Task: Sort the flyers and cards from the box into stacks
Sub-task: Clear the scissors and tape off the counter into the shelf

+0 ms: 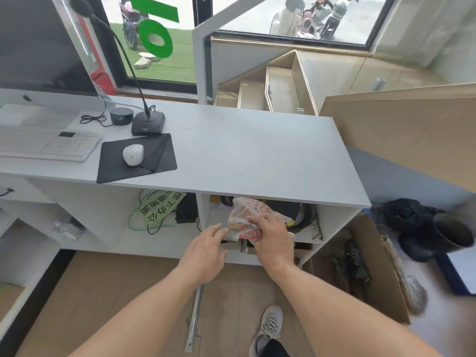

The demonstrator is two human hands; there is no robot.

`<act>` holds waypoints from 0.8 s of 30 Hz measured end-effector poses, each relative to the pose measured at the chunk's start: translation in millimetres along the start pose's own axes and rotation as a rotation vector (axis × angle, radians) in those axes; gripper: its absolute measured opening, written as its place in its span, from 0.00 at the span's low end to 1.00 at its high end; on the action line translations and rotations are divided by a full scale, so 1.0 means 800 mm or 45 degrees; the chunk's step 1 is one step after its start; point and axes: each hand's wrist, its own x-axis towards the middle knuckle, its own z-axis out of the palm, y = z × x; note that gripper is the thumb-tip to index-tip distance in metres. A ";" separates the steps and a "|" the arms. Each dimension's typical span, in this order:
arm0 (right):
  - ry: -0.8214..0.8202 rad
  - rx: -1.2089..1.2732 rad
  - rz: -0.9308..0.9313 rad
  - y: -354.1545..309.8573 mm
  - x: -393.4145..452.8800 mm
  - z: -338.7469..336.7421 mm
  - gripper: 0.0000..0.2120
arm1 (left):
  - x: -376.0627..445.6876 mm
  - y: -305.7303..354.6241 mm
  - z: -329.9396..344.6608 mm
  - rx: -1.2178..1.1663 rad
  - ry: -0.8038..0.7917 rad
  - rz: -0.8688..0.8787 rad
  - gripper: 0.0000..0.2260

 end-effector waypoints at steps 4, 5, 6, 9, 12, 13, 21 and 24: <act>-0.031 -0.004 0.080 0.029 -0.020 0.006 0.21 | -0.006 0.013 0.029 0.003 -0.043 0.023 0.28; -0.035 0.007 0.106 0.038 -0.023 0.009 0.22 | -0.005 0.018 0.036 0.004 -0.044 0.028 0.28; -0.040 0.012 0.130 0.047 -0.025 0.012 0.24 | -0.002 0.023 0.043 0.006 -0.043 0.032 0.28; -0.038 0.016 0.208 0.079 -0.022 0.028 0.26 | 0.014 0.036 0.068 0.015 -0.071 0.022 0.29; 0.037 0.079 0.302 0.116 -0.004 0.055 0.28 | 0.042 0.042 0.098 0.031 -0.067 0.017 0.30; 0.069 0.111 0.342 0.130 0.006 0.066 0.29 | 0.055 0.043 0.108 0.033 -0.061 0.020 0.30; 0.209 0.248 0.352 0.226 0.113 0.168 0.28 | 0.193 0.020 0.194 0.002 0.029 0.067 0.30; 0.388 0.300 0.237 0.254 0.157 0.206 0.26 | 0.245 0.001 0.224 0.035 0.102 0.089 0.30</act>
